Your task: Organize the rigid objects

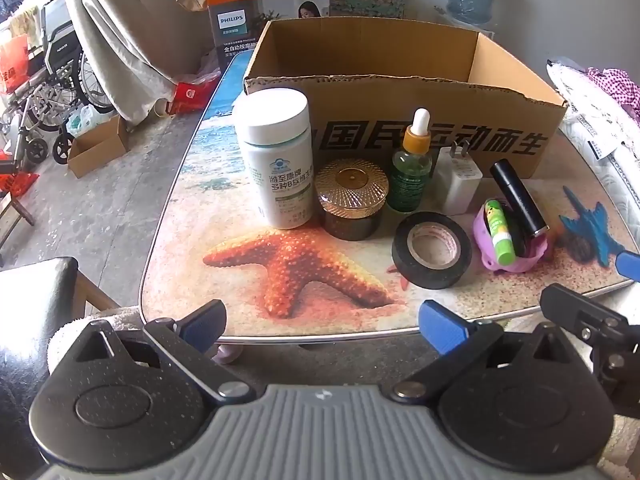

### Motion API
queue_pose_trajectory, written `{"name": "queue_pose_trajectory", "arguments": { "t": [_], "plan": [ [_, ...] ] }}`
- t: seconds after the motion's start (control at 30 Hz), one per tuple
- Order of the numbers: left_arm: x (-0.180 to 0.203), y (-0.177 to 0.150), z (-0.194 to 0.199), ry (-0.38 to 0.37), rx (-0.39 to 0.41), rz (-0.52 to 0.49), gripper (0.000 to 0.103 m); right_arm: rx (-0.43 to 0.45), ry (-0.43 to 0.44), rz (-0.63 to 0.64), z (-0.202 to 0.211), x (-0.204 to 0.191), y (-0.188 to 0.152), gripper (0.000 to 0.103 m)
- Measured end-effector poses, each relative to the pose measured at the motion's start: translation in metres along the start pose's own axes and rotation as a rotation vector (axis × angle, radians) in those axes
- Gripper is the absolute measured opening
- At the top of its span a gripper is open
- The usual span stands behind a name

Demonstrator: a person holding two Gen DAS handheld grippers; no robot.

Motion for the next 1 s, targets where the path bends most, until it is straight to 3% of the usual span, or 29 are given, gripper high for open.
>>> {"name": "queue_pose_trajectory", "arguments": {
  "t": [0.53,1.0],
  "plan": [
    [-0.0037,-0.0006,0.0006,-0.001,0.001,0.002,0.103,0.000,0.001,0.000,-0.0011,-0.0011,0.0009,0.102],
    [-0.0046,0.0006,-0.0011,0.046,0.015,-0.012,0.103,0.001,0.003,0.001,-0.0010,-0.0015,0.0021,0.102]
  ]
}}
Point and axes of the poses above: each gripper's, at about its wrist camera, not at the fingertips, and z roughly against the way its jaws point, x to its right, y to its top, the point moved 4 cm from there along -z, roughly the way its jaws point, and after that the axes turned 10 degrees about -y, right-handed, at the moved point
